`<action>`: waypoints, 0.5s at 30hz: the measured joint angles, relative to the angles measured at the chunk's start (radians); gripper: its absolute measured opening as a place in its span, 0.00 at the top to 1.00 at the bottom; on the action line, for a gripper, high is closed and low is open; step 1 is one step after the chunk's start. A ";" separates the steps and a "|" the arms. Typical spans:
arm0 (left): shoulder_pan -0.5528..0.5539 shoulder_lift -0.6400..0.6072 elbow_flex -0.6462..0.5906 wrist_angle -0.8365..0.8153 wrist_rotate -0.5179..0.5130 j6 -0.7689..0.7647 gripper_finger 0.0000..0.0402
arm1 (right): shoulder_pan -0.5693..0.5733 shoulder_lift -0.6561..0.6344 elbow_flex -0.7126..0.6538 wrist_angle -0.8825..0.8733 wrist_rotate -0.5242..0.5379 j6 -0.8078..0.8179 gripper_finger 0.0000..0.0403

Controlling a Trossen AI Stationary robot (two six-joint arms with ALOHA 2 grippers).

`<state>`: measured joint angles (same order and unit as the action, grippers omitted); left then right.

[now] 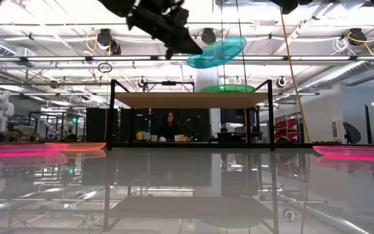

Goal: Place and stack plates onto a shelf
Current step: Stack the blue plate on top of the other blue plate on the shelf

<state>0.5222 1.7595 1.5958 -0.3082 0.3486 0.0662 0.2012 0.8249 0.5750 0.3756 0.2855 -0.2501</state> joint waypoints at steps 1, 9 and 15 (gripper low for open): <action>0.010 0.039 0.057 -0.033 0.002 0.000 1.00 | 0.000 0.000 0.000 0.002 -0.001 -0.001 0.60; 0.088 0.323 0.418 -0.263 0.016 -0.054 0.99 | 0.000 0.002 0.000 -0.006 0.000 0.000 0.60; 0.119 0.383 0.456 -0.292 0.037 -0.102 0.92 | 0.003 0.002 0.000 -0.022 0.000 -0.017 0.60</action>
<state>0.6415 2.1422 2.0521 -0.6002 0.3852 -0.0356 0.2047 0.8272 0.5747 0.3532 0.2859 -0.2672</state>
